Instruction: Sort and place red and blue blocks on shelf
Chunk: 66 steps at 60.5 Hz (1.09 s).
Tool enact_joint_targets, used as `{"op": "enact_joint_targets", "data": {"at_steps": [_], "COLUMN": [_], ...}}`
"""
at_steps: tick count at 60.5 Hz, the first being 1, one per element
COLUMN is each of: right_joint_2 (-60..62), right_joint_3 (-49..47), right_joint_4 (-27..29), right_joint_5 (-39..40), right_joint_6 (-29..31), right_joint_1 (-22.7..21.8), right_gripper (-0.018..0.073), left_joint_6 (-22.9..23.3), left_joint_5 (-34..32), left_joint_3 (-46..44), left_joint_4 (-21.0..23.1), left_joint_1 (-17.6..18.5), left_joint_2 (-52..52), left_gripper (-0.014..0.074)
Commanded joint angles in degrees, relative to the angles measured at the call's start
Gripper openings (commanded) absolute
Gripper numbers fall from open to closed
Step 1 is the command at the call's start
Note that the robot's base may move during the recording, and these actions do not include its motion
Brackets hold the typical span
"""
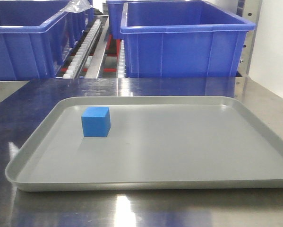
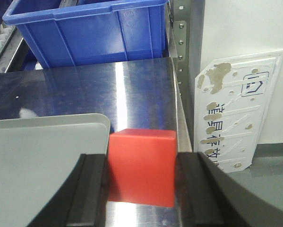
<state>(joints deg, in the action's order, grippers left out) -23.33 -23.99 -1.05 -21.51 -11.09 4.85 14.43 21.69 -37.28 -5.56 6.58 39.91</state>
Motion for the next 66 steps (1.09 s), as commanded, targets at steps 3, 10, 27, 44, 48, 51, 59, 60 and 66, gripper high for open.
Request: {"op": "enact_joint_targets", "data": {"at_steps": [3, 10, 27, 44, 48, 51, 59, 60, 66], "right_joint_2": [-0.3, -0.3, -0.3, -0.3, -0.3, -0.3, -0.3, -0.3, -0.3], "right_joint_3": [-1.6, -1.6, -1.6, -1.6, -1.6, -1.6, -1.6, -1.6, -1.6], "right_joint_4": [-0.6, -0.6, -0.6, -0.6, -0.6, -0.6, -0.6, -0.6, -0.6], "right_joint_5": [5.4, 5.4, 5.4, 5.4, 5.4, 5.4, 5.4, 5.4, 5.4], "right_joint_6": [0.1, 0.1, 0.1, 0.1, 0.1, 0.1, 0.1, 0.1, 0.1], "right_joint_1": [-0.3, -0.3, -0.3, -0.3, -0.3, -0.3, -0.3, -0.3, -0.3], "right_gripper": [0.005, 0.005, 0.005, 0.005, 0.005, 0.005, 0.005, 0.005, 0.005], "left_joint_6": [-0.1, -0.1, -0.1, -0.1, -0.1, -0.1, -0.1, -0.2, -0.2], "left_joint_5": [-2.4, -3.8, -3.1, -2.3, -1.9, -1.4, 0.9, 1.3, 3.4], "left_joint_3": [-5.6, -6.6, -6.6, -6.6, -6.6, -6.6, -6.7, -6.7, -6.8], "left_joint_4": [-0.8, 0.1, 2.2, 2.2, 2.8, 3.6, 6.7, 7.3, 7.5], "left_joint_1": [1.3, 1.3, 1.3, 1.3, 1.3, 1.3, 1.3, 1.3, 3.0], "left_joint_2": [7.9, 12.7, 16.6, 18.8, 19.1, 19.1, 19.6, 19.6, 19.6], "left_gripper": [0.0136, 0.0136, 0.0136, 0.0136, 0.0136, 0.0136, 0.0136, 0.0136, 0.0138]}}
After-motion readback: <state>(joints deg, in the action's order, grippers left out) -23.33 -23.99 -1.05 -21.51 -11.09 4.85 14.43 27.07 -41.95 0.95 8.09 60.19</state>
